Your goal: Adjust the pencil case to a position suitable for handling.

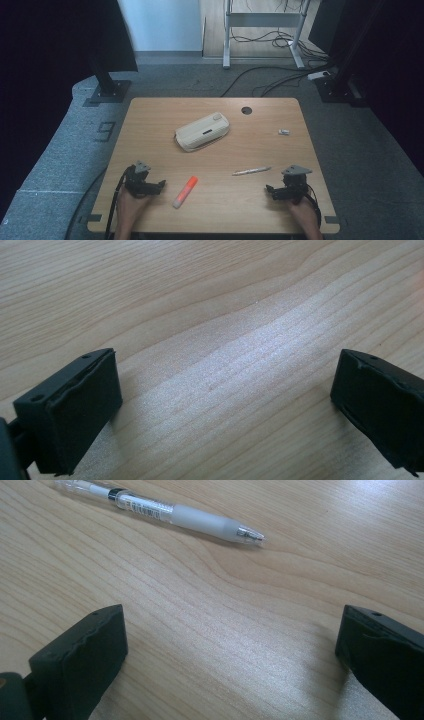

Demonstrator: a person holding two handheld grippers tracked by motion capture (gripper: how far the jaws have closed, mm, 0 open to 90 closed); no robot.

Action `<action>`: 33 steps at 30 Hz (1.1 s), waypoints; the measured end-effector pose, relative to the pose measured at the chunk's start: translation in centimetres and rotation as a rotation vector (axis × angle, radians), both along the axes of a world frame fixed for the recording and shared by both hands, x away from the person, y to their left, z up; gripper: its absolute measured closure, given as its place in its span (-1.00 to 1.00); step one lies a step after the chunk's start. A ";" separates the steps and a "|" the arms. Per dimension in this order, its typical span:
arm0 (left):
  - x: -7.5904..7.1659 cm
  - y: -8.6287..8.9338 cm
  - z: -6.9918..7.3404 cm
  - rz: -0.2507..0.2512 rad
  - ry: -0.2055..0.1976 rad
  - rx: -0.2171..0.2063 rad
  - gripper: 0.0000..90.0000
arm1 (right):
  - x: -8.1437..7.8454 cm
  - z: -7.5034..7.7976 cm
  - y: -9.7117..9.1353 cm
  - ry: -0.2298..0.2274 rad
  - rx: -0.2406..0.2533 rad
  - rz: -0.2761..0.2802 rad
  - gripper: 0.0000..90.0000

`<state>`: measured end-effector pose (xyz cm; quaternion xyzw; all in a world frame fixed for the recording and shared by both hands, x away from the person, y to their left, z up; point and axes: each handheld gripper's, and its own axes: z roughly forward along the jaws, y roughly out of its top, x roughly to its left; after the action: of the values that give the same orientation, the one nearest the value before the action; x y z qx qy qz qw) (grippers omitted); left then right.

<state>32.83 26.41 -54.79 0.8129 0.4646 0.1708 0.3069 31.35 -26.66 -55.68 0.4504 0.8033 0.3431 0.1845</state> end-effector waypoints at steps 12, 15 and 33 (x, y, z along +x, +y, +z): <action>0.2 0.0 0.0 -0.017 0.001 -0.002 -1.00 | 0.0 0.0 0.0 0.000 0.000 0.000 -1.00; 0.3 0.0 0.0 -0.021 0.000 -0.003 -1.00 | 0.0 0.0 0.0 0.000 0.000 0.000 -1.00; 1.6 -2.0 2.4 -0.115 0.002 -0.042 -0.87 | 0.1 0.0 0.0 -0.001 -0.001 0.001 -1.00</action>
<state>34.45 24.45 -52.36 0.8319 0.4209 0.1423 0.3325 31.46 -26.63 -55.68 0.4497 0.8037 0.3430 0.1850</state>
